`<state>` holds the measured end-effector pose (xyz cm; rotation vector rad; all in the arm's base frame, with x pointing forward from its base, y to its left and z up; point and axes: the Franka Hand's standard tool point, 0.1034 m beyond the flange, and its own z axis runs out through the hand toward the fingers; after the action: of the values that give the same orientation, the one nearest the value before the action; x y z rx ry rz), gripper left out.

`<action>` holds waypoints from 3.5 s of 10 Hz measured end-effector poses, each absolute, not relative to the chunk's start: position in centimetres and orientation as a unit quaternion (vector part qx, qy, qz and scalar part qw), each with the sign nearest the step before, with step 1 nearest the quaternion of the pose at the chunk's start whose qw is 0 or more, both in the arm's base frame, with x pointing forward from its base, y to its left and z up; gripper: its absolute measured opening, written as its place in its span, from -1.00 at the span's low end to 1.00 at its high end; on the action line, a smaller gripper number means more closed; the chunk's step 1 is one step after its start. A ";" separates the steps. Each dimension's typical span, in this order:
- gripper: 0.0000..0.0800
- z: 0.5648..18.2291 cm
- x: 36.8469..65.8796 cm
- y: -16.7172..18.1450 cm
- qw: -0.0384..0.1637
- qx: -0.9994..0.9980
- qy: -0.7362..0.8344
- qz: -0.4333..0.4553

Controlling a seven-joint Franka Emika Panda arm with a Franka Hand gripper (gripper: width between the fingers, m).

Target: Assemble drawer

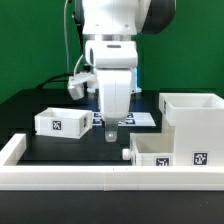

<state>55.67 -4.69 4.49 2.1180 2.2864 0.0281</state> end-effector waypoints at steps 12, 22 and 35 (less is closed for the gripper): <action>0.62 2.0 58.4 -5.2 -0.084 0.681 0.724 0.070; 0.62 1.8 58.7 3.0 -0.108 0.671 0.730 0.069; 0.62 7.0 54.9 -6.0 -0.055 0.731 0.678 0.053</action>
Offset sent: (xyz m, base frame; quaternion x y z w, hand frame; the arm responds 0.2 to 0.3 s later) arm 0.0300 0.0364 -0.0220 0.0330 0.1587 -0.0135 0.9867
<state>54.86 -6.05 7.02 2.3812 2.2089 0.1721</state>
